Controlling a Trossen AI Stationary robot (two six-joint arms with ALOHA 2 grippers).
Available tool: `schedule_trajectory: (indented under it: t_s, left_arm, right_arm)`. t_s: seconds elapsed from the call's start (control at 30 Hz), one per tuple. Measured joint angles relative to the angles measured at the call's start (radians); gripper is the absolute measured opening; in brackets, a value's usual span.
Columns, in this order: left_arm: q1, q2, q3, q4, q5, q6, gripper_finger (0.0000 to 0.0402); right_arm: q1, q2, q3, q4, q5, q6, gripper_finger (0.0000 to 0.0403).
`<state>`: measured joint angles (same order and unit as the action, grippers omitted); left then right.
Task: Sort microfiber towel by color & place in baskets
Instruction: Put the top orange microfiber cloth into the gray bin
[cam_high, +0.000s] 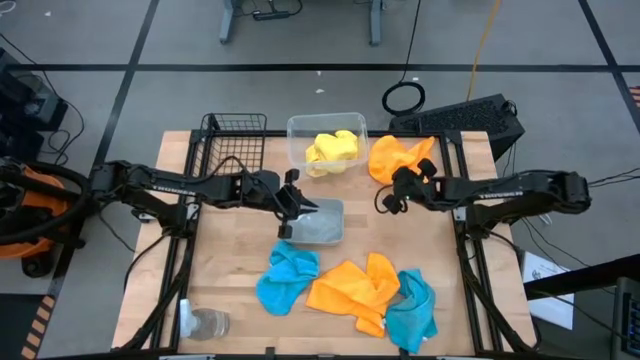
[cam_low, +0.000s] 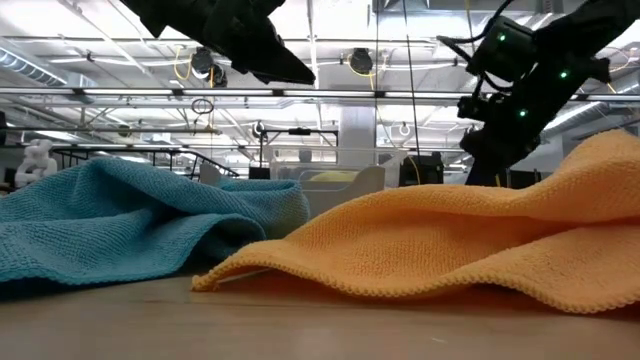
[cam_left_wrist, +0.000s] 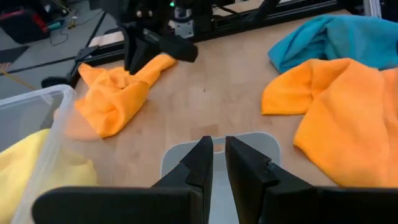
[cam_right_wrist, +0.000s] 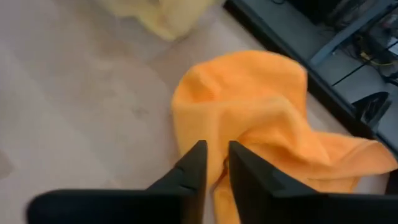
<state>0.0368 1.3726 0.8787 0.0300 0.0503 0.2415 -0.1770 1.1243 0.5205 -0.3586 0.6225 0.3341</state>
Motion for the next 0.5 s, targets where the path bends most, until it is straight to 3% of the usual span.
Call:
schedule_trajectory:
  t_s: [0.27, 0.5]
  left_arm:
    - [0.0, 0.026, -0.001, 0.01, 0.001, -0.004, 0.0052]
    - [0.0, 0.049, 0.001, 0.02, 0.001, -0.054, 0.0052]
  right_arm:
    - [-0.096, 0.081, 0.002, 0.046, -0.001, -0.009, 0.0191]
    - [-0.165, 0.16, 0.002, 0.078, -0.1, -0.08, 0.0283]
